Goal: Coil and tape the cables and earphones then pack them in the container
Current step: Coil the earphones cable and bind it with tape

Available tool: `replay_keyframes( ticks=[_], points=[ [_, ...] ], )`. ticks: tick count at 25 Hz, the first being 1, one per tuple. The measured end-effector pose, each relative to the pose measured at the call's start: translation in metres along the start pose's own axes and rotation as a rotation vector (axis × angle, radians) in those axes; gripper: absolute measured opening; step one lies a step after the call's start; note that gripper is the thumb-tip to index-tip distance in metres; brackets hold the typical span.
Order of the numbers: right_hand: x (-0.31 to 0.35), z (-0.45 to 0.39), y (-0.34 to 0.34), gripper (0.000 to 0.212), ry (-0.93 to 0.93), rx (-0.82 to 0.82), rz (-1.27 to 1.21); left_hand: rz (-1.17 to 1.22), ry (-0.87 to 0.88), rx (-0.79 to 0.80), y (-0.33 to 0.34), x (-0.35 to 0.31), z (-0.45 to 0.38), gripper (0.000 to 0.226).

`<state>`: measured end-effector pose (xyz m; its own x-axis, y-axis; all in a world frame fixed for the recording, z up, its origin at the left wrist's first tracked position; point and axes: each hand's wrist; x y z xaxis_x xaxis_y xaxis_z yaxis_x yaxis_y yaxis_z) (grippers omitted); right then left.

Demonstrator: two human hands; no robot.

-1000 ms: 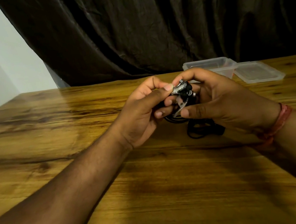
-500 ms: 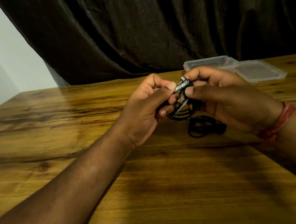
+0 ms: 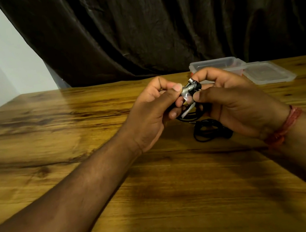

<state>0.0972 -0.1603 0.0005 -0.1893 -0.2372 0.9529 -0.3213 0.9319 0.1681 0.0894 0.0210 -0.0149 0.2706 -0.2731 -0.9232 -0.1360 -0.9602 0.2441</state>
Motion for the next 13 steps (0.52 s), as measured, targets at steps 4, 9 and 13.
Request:
replay_keyframes(
  ticks=[4, 9, 13],
  points=[
    [0.0008, 0.0007, 0.0006, 0.036, -0.006, -0.022, 0.126, -0.094, 0.060, 0.015, -0.0003, 0.0058, -0.0010, 0.013],
    [0.0036, 0.0017, 0.0002, 0.024, -0.010, -0.004, 0.085, -0.110, 0.100, 0.024, 0.0001, 0.0053, -0.0012, 0.019],
    [0.0027, 0.0011, 0.0004, 0.028, -0.018, -0.005, 0.113, -0.106, 0.119, 0.025, 0.0006, 0.0059, -0.0014, 0.021]
  ],
)
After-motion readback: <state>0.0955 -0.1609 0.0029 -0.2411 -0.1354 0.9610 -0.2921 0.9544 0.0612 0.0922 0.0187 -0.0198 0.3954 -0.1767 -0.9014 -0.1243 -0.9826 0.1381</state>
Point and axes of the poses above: each hand's wrist, its own z-axis away from the middle knuckle, its own y-axis out of the palm, x = y × z, and after that the axes turned 14 degrees about -x, right-handed
